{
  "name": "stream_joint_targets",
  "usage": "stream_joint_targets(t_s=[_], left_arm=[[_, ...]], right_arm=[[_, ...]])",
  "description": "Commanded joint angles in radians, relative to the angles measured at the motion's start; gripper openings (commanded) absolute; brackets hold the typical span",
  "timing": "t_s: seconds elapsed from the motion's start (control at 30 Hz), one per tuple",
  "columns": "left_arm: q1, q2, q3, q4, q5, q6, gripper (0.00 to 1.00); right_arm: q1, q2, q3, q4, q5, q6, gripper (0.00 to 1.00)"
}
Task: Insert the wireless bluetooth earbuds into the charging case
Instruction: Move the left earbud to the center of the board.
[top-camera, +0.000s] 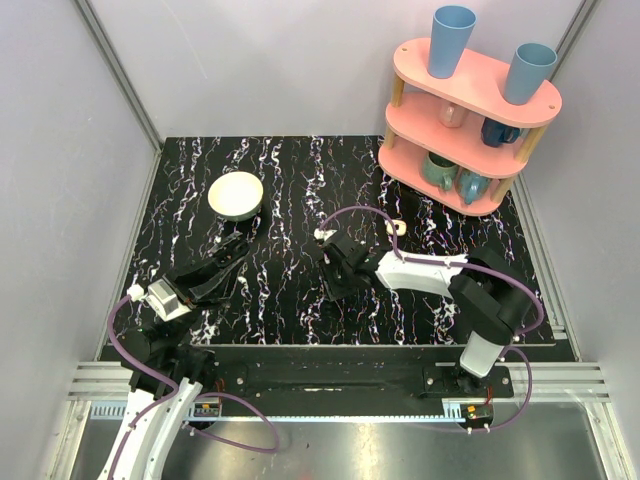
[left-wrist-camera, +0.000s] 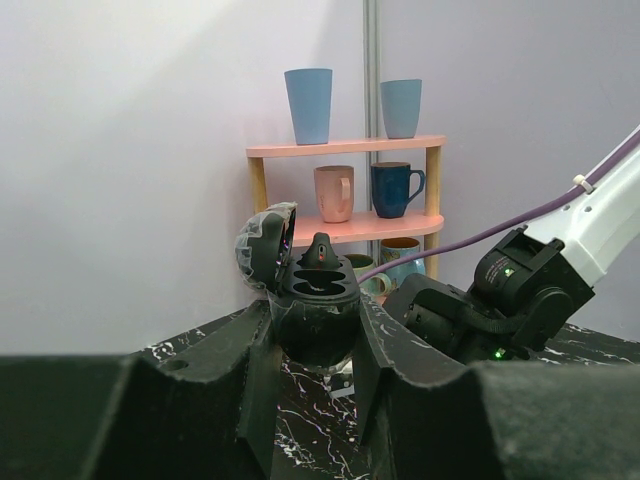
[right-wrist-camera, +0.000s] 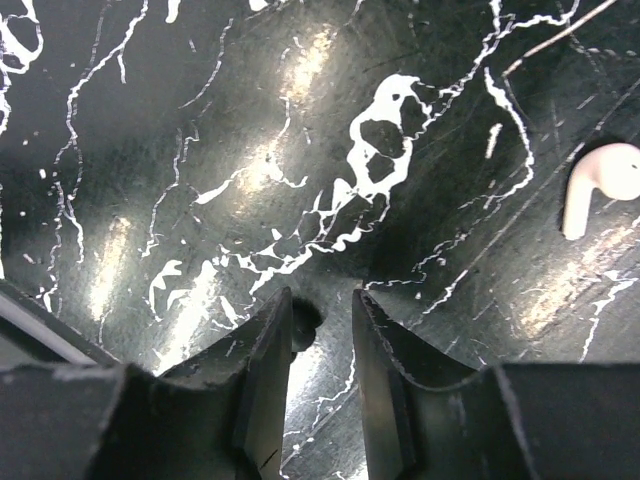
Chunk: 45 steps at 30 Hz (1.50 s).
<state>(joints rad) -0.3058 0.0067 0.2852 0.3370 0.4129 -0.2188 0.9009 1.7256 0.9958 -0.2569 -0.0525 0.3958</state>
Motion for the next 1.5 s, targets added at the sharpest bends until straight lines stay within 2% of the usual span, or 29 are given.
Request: stream_joint_targets(t_s=[0.0, 0.17, 0.53, 1.07, 1.23, 1.47], left_arm=[[0.008, -0.027, 0.012, 0.034, 0.009, -0.011, 0.00], [0.010, -0.027, 0.012, 0.034, 0.010, -0.011, 0.00], [0.016, -0.027, 0.012, 0.034, 0.010, -0.013, 0.00], [0.017, -0.025, 0.011, 0.037, 0.013, -0.016, 0.00], [0.017, -0.024, 0.011, 0.040, 0.015, -0.019, 0.00], [0.019, -0.025, 0.012, 0.036, 0.015, -0.016, 0.00]], right_arm=[[-0.002, -0.009, 0.027, 0.057, -0.058, -0.008, 0.43], [0.000, -0.012, 0.033, 0.035, -0.047, 0.023, 0.49], [0.046, 0.000, 0.010, -0.013, 0.032, 0.123, 0.49], [0.066, -0.001, -0.014, -0.048, 0.111, 0.195, 0.45], [0.067, 0.005, -0.020, -0.025, 0.080, 0.204, 0.45], [0.067, 0.015, -0.046, 0.022, 0.025, 0.239, 0.39]])
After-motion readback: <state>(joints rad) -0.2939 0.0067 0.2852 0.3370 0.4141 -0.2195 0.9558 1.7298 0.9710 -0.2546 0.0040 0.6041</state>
